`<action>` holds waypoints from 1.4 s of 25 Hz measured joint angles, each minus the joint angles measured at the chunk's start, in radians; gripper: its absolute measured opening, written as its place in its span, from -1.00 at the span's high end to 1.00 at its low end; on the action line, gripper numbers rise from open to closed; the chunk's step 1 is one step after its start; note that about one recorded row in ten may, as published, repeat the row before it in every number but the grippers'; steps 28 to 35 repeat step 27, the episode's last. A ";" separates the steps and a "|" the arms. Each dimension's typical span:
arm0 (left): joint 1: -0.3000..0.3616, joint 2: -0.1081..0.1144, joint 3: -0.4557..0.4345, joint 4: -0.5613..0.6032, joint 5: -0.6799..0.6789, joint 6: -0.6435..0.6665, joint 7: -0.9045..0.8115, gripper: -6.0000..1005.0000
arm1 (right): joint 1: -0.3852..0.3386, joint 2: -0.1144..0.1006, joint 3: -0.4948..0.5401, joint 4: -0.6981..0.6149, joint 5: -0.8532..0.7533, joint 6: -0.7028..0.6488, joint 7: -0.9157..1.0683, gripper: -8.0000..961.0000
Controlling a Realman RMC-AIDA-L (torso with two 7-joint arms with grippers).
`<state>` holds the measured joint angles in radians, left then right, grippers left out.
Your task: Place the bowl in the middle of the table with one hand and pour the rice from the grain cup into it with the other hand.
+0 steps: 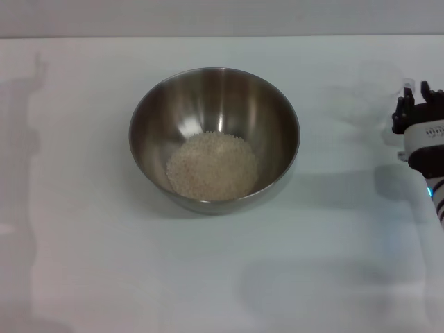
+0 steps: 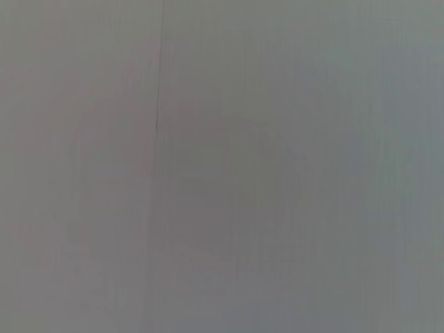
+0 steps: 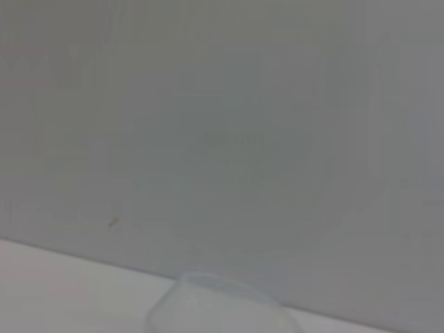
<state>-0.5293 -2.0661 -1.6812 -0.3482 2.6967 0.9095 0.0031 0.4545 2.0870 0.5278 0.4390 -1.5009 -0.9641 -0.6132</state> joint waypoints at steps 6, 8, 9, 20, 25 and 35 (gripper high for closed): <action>0.000 0.000 0.000 0.000 0.000 0.000 0.000 -0.68 | -0.049 0.000 0.000 0.027 -0.005 -0.044 0.000 0.58; 0.000 0.001 0.000 0.000 0.000 0.000 0.000 -0.68 | -0.063 0.000 -0.001 0.032 -0.008 -0.057 -0.003 0.43; 0.000 0.001 0.000 0.000 0.000 0.000 0.000 -0.68 | -0.069 0.001 -0.002 0.036 -0.009 -0.064 -0.005 0.36; 0.002 0.001 0.002 0.008 0.000 -0.007 0.000 -0.68 | -0.153 0.003 -0.095 0.093 -0.010 -0.276 0.005 -0.15; 0.030 -0.001 0.055 0.010 0.000 -0.005 -0.009 -0.68 | -0.142 -0.004 -0.102 0.074 -0.010 -0.305 0.120 -0.15; 0.051 -0.001 0.093 0.007 0.000 -0.001 -0.006 -0.68 | -0.125 -0.005 -0.103 0.041 -0.015 -0.305 0.155 -0.15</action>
